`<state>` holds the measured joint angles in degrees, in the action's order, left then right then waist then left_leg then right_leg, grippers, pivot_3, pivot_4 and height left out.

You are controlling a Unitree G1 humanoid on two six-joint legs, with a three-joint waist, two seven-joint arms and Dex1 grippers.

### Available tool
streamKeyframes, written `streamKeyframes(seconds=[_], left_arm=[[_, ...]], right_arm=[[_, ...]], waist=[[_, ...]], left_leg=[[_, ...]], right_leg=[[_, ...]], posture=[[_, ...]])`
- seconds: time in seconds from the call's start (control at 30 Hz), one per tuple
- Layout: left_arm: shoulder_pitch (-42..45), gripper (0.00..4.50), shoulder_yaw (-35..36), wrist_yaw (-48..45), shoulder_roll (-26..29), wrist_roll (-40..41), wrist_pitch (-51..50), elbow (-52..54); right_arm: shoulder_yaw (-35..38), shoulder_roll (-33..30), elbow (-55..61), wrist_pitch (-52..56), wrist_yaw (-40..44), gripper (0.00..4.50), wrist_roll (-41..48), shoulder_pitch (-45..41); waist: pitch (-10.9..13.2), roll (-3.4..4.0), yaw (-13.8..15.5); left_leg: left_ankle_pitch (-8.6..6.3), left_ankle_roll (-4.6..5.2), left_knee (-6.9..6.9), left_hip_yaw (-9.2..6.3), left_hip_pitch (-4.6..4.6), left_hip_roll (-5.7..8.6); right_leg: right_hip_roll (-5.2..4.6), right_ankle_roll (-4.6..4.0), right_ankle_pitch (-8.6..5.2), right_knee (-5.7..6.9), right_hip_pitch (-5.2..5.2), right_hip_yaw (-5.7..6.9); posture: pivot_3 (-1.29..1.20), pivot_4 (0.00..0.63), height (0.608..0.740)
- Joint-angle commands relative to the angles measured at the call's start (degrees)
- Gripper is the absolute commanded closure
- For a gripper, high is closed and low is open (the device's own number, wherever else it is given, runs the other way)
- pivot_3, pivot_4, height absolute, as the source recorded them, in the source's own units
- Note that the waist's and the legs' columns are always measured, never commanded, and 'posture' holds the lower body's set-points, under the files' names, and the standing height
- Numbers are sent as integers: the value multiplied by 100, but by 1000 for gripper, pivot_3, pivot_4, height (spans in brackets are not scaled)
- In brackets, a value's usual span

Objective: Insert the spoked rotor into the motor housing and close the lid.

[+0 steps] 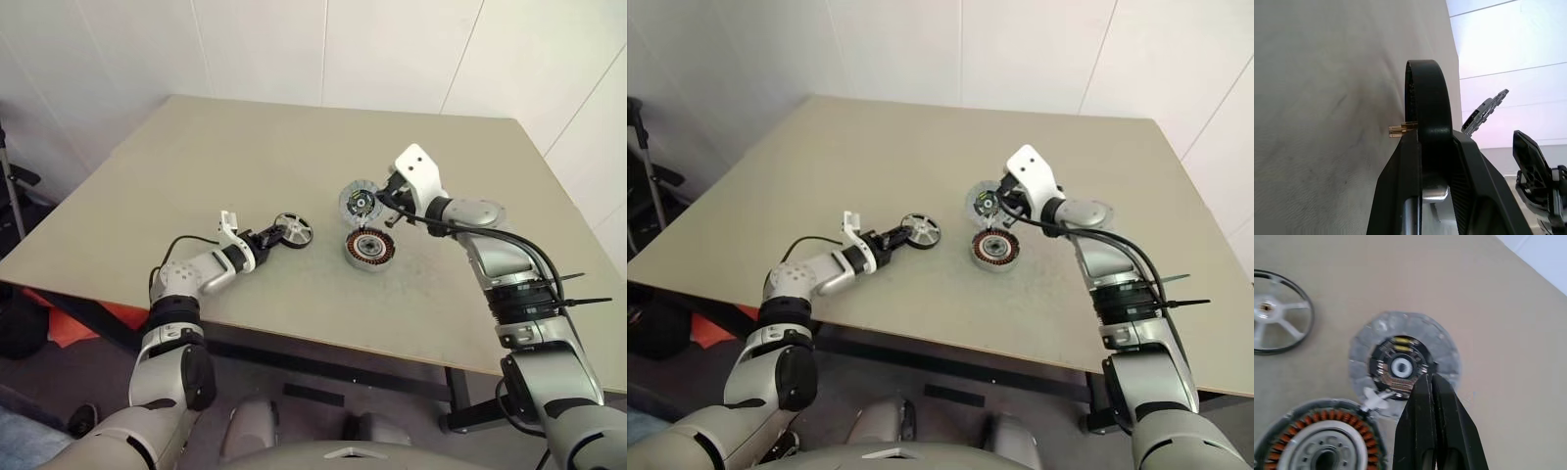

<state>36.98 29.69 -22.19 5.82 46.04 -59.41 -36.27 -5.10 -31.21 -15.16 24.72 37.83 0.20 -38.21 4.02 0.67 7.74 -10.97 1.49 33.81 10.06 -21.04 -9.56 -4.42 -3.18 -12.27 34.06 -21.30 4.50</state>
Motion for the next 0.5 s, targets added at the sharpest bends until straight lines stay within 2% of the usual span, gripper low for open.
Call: streamKeyframes(seconds=[0.03,0.3,0.5], left_arm=[[56,4077,126,47,-169,499,-430,502],[627,4077,329,474,-683,1421,-1232,903],[1141,4077,-100,342,-867,1312,-1478,478]], right_arm=[[181,-251,-394,-263,-305,4500,-230,-273],[165,-535,-1521,-605,-816,4500,-595,-496],[168,-529,-1753,-712,-952,4500,-640,-513]], waist=[[1,-1,-12],[4,-4,-68],[5,-4,-82]], left_leg=[[0,-1,-1,1,-1,0],[0,2,0,3,-22,-1],[0,5,0,5,-21,-1]], right_leg=[[0,0,0,0,-2,0],[1,-2,1,0,-24,1],[2,-2,1,1,-27,1]], posture=[[0,0,740],[0,0,740],[0,0,740]])
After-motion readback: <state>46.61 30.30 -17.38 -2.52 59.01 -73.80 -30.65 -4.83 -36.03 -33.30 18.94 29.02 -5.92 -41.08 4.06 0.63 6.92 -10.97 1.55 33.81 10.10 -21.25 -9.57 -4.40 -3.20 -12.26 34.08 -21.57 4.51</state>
